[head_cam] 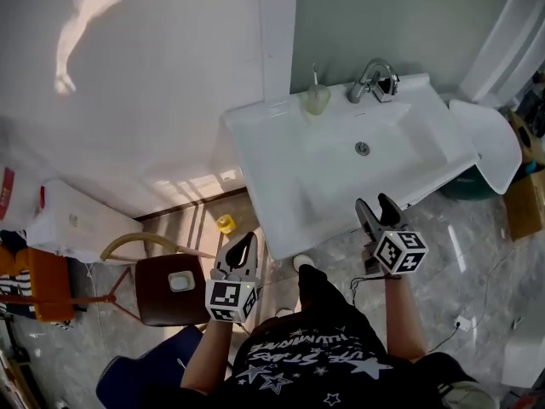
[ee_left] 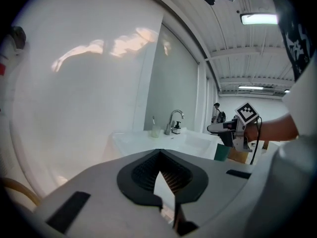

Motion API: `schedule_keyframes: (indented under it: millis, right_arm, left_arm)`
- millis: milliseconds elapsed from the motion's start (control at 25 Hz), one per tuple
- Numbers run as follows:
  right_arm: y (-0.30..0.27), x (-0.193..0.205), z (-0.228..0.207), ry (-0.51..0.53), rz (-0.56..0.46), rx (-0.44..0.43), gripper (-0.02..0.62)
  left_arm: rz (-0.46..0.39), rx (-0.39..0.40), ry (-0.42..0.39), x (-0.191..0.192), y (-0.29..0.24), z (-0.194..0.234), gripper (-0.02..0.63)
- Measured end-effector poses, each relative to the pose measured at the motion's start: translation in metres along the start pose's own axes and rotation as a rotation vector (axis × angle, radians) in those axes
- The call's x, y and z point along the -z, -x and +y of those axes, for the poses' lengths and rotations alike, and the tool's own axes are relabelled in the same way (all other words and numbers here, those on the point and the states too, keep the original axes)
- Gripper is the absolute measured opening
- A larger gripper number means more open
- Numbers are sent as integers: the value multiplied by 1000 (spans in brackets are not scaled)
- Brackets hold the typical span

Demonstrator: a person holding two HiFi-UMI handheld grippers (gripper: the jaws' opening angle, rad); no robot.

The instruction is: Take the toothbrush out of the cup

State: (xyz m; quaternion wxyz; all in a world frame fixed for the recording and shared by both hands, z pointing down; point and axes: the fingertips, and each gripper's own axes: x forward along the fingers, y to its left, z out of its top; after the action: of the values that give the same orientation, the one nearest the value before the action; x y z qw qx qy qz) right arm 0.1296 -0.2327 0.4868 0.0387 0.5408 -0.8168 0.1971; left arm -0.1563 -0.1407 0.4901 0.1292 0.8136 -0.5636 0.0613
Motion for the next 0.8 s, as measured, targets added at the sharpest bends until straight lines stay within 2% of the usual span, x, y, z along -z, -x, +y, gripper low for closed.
schedule_keyframes:
  millis: [240,480,560,800]
  right_arm:
    - [-90,-41,-26,2,14,-84,291]
    - [-169,-82,-48,19,52,-154,293]
    - [-193,-93,-48,31,70,-186,291]
    - [-264,-111,-41,64,124,-278,293]
  left_arm:
    - [25,-86,-4,-9,-56,19,15]
    - [15,-145,-27,-37,-113,34,15]
    - [19,-156,-36,-46,-130,38,15]
    - [32,-211,6,-70,-178,46,15]
